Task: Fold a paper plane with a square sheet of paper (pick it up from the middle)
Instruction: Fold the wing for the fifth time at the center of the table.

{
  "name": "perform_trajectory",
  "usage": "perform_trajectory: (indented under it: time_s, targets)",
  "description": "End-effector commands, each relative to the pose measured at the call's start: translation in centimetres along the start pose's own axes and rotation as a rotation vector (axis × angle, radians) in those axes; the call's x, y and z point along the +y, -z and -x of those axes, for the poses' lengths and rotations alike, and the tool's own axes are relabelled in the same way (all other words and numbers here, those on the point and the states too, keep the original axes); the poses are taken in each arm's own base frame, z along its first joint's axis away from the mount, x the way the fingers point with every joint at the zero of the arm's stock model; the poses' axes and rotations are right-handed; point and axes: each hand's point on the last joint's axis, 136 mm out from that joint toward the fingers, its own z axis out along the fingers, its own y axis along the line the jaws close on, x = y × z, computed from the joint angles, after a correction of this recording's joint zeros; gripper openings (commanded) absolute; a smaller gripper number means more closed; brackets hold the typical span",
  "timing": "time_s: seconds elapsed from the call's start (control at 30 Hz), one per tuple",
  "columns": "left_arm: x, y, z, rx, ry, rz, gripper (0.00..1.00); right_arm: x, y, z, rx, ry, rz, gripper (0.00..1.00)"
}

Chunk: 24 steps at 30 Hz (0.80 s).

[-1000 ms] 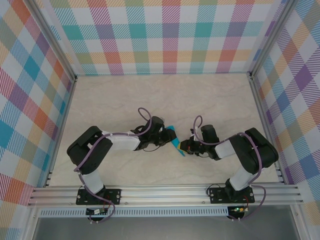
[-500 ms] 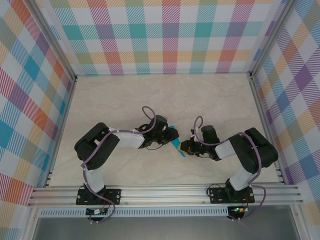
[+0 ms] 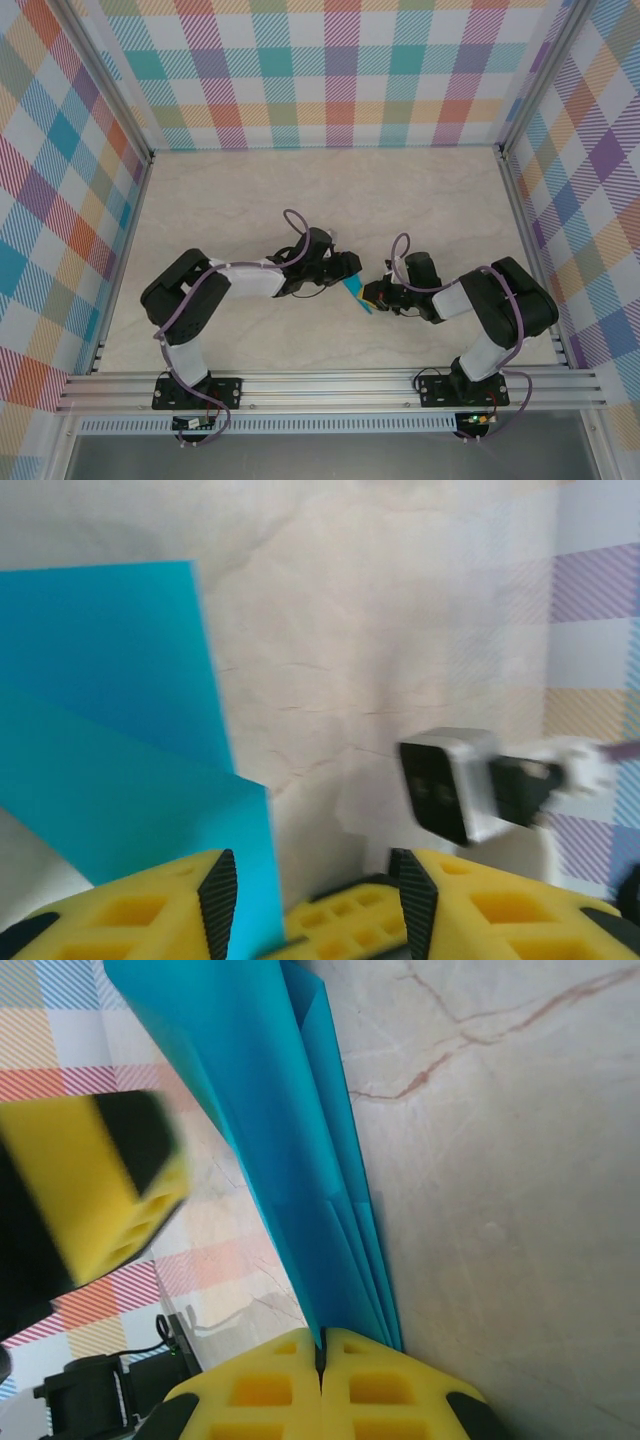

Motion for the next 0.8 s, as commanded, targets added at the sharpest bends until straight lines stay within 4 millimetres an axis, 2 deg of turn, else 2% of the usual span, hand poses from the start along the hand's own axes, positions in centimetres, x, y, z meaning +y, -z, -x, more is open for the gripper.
perform_trajectory:
  time_s: [0.0, 0.13, 0.33, 0.77]
  targets:
    - [-1.8, 2.3, 0.4, -0.057, -0.063, -0.041, 0.53, 0.8, 0.2, 0.2, -0.001, -0.040, 0.054, 0.00]
    - [-0.8, 2.4, -0.3, -0.048, -0.052, -0.034, 0.54, 1.2, 0.2, 0.2, 0.009, -0.070, 0.078, 0.00]
    - [-1.1, 0.7, -1.4, -0.005, -0.065, -0.051, 0.53, 0.0, 0.2, 0.2, 0.006, -0.130, 0.053, 0.00]
    - [-1.0, -1.9, -1.4, 0.013, -0.069, -0.065, 0.52, -1.2, 0.0, 0.0, 0.013, -0.186, 0.053, 0.00]
